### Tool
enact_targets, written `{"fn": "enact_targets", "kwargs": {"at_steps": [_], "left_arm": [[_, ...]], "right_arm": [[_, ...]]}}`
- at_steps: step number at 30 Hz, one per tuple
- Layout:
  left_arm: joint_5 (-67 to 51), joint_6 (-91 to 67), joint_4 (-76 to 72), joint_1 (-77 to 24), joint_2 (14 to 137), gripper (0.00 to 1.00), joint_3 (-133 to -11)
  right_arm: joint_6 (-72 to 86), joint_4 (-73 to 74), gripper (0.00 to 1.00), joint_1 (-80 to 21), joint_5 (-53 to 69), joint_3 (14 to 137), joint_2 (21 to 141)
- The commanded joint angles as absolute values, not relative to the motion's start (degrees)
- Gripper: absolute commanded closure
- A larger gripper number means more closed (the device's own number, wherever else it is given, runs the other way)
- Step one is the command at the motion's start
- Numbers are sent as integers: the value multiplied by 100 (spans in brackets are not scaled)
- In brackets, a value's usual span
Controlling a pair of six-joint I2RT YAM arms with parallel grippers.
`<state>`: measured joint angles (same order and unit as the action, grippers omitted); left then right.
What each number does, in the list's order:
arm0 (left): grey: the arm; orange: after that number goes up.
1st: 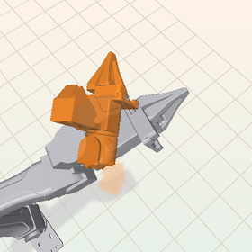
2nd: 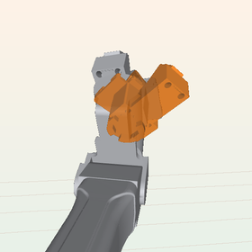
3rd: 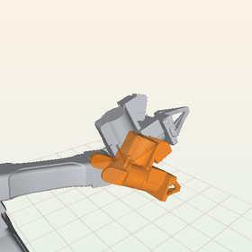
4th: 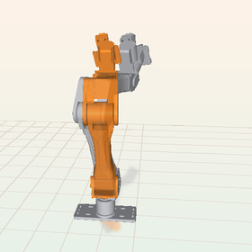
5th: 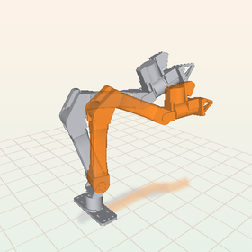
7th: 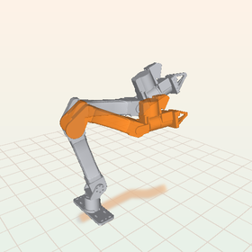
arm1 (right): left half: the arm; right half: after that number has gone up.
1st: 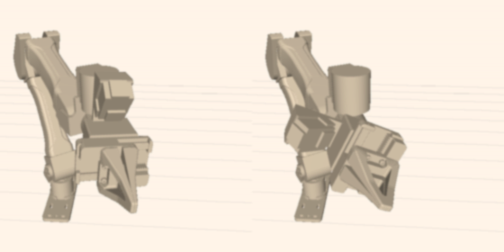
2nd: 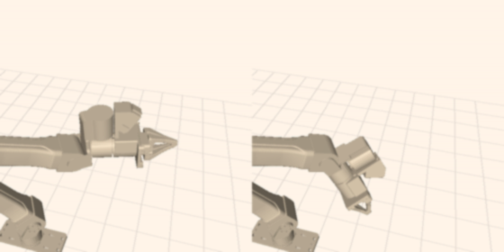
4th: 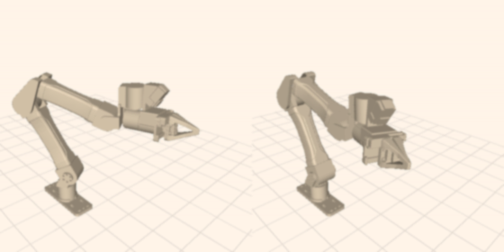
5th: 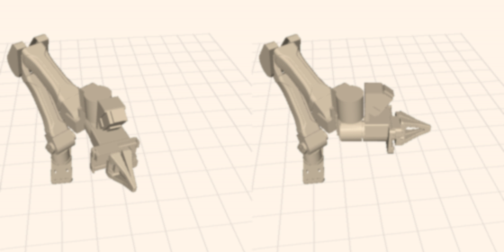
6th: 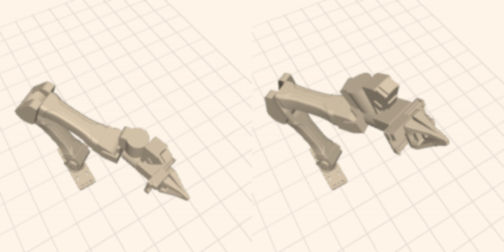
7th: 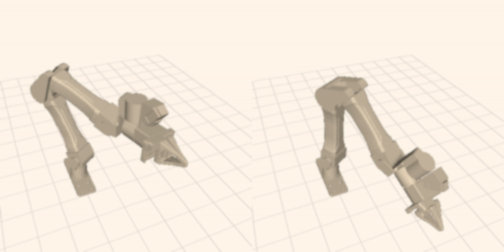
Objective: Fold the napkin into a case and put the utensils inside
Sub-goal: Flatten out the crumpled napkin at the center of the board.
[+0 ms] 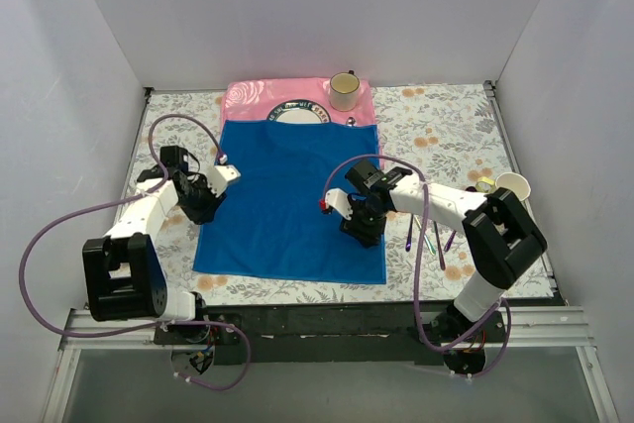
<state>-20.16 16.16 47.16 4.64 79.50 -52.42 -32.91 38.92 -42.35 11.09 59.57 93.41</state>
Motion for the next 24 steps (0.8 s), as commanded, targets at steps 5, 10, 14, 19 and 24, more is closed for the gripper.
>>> {"fn": "enact_targets", "kwargs": {"at_steps": [5, 10, 14, 19, 24], "left_arm": [[-1442, 2038, 4447, 237, 7506, 83, -4212], [-1178, 2241, 4710, 202, 7032, 86, -3780], [-1055, 2452, 5018, 150, 6628, 88, -3577], [-1204, 2751, 5606, 79, 6250, 88, -3594], [-1667, 2892, 6151, -167, 6161, 88, -3857]], "right_arm": [[-3296, 3823, 50, -4210, 1072, 6056, 9808], [-3463, 3946, 50, -4219, 985, 5959, 9835], [-3559, 4051, 50, -4210, 949, 5880, 9782], [-3752, 4210, 47, -4219, 975, 5792, 9598], [-3823, 4324, 42, -4175, 1089, 5993, 9431]]}}
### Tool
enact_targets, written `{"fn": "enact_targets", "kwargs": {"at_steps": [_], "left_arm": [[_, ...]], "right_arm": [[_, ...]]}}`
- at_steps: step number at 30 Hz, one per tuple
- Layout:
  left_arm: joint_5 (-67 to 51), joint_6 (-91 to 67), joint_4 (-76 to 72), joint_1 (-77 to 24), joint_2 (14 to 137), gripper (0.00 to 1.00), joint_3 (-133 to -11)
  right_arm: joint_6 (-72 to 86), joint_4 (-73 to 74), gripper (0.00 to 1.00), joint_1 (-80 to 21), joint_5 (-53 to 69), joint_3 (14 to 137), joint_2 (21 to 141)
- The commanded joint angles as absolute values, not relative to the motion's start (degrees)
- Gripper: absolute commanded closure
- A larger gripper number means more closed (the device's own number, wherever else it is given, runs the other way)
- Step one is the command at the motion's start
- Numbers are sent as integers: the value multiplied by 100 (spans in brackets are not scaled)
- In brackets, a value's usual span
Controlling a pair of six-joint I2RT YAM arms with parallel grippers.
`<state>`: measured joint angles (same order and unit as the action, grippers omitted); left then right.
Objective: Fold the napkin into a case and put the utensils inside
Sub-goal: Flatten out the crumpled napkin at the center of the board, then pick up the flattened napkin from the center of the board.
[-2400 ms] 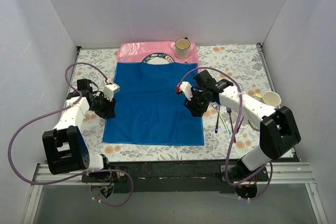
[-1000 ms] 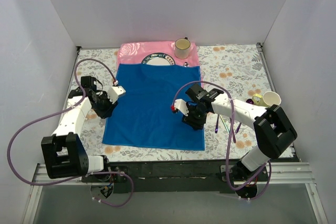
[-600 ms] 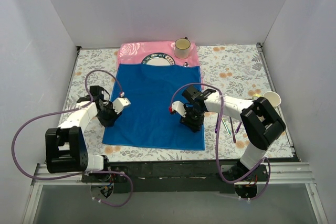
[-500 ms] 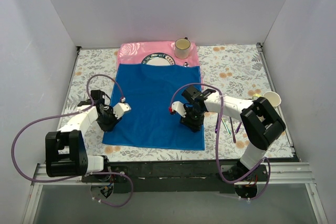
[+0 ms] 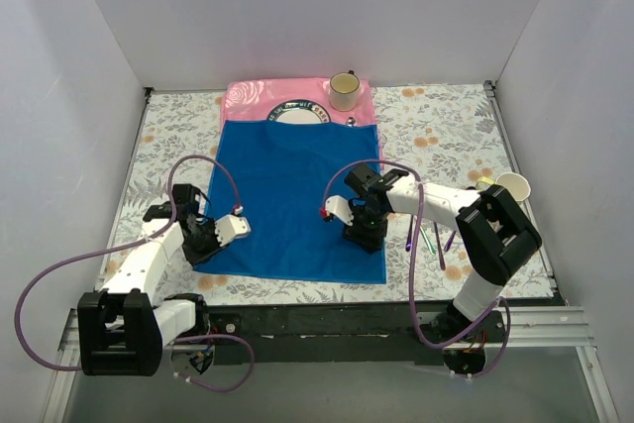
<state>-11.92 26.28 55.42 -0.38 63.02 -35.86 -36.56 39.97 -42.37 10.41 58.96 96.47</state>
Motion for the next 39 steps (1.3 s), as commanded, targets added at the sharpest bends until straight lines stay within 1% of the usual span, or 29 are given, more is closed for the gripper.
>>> {"fn": "enact_targets", "kwargs": {"at_steps": [1, 2, 3, 4, 5, 6, 7, 8, 9, 10, 11, 12, 14, 15, 17, 21, 26, 31, 39], "left_arm": [[-1809, 2665, 6265, -167, 6222, 88, -4024], [-2011, 2480, 6293, -167, 6405, 87, -4417], [-2178, 2313, 6328, -158, 6573, 85, -4708], [-2589, 1833, 6302, -132, 6713, 80, -5276], [-2802, 1585, 6223, -88, 7054, 77, -5630], [-3004, 1286, 6127, -44, 7232, 67, -5947], [-3415, 735, 5865, -9, 7407, 61, -6255], [-3584, 347, 5662, 226, 7618, 56, -6893], [-3777, 47, 5216, 298, 7977, 52, -7160], [-4084, -713, 5003, 464, 8207, 48, -7476], [-4200, -1043, 4783, 527, 8400, 44, -7958], [-4262, -1350, 4311, 571, 8768, 42, -8198], [-4385, -2114, 3939, 659, 9095, 42, -8568], [-4412, -2318, 3633, 659, 9384, 41, -8891], [-4439, -2696, 3411, 659, 9623, 40, -9148], [-4316, -2926, 3060, 659, 10010, 40, -9492], [-4192, -2883, 2830, 659, 10002, 39, -9247], [-4192, -2874, 2690, 677, 9905, 38, -8930], [-4122, -2786, 2628, 668, 9976, 38, -8754]], "right_arm": [[-3788, 4350, 40, -4131, 1246, 6125, 9352], [-3710, 4385, 39, -3948, 1387, 6413, 9308], [-3535, 4394, 38, -3816, 1537, 6625, 9264], [-3411, 4395, 36, -3493, 1808, 6818, 9211], [-3149, 4386, 35, -3298, 1967, 7281, 9202], [-2955, 4281, 34, -3078, 2238, 7495, 9193], [-2762, 4176, 32, -2650, 2363, 7688, 9202], [-2560, 4036, 31, -2428, 2469, 7891, 9228], [-2053, 3808, 30, -2234, 2618, 8188, 9307], [-1813, 3492, 30, -1884, 2637, 8374, 9377], [-1541, 3324, 30, -1742, 2637, 8533, 9474], [-1147, 3192, 30, -1601, 2637, 8865, 9692], [-705, 2752, 30, -1337, 2453, 9148, 9957], [-564, 2638, 30, -1275, 2243, 9463, 10254], [-387, 2461, 30, -1222, 2005, 9807, 10598], [-369, 2110, 33, -1222, 1504, 10388, 11502], [-457, 2048, 35, -1187, 1468, 11178, 12339], [-483, 1925, 35, -1178, 1485, 11478, 12928], [-413, 1793, 43, -1178, 1775, 11654, 13377]]}}
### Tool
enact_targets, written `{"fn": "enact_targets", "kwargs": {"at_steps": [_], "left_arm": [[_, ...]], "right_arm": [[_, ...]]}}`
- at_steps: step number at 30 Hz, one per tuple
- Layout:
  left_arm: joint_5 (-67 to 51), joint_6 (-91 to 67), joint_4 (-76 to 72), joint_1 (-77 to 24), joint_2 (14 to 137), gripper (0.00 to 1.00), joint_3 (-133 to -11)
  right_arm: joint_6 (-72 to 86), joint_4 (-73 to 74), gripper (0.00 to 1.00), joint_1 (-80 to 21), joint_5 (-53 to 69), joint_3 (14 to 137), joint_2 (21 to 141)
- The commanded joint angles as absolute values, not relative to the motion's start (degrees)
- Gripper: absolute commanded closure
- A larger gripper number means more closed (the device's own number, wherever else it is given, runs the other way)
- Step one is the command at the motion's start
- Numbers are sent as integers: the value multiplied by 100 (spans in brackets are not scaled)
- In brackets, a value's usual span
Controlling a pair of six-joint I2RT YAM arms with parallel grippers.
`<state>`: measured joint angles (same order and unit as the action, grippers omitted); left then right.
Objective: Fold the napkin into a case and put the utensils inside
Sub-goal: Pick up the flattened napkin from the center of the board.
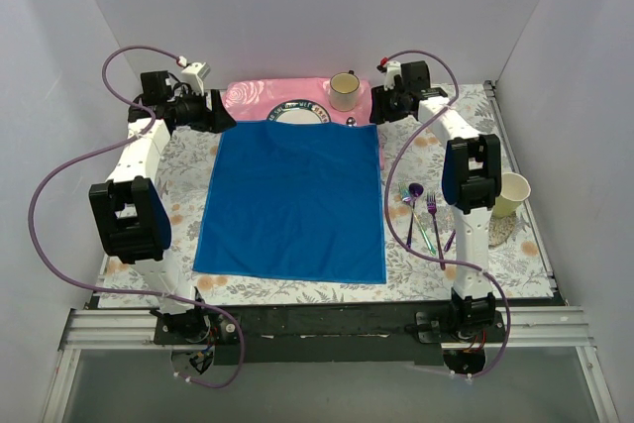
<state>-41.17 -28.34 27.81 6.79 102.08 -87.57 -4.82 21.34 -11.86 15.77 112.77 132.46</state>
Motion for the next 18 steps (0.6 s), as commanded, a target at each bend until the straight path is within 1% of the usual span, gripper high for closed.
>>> {"fn": "enact_targets", "kwargs": {"at_steps": [1, 5, 15, 18], "left_arm": [[-4131, -2786, 2619, 668, 9984, 38, -8745], [-4140, -2821, 2567, 668, 9976, 38, -8666], [-4201, -2874, 2461, 668, 9949, 38, -8438], [-4192, -2865, 2443, 668, 9949, 37, -8429]], "right_arm": [[-413, 1767, 44, -1169, 1775, 11672, 13438], [-387, 1767, 49, -1169, 1810, 11733, 13553], [-369, 1714, 54, -1169, 1740, 11769, 13702], [-387, 1731, 58, -1169, 1714, 11777, 13728]]}}
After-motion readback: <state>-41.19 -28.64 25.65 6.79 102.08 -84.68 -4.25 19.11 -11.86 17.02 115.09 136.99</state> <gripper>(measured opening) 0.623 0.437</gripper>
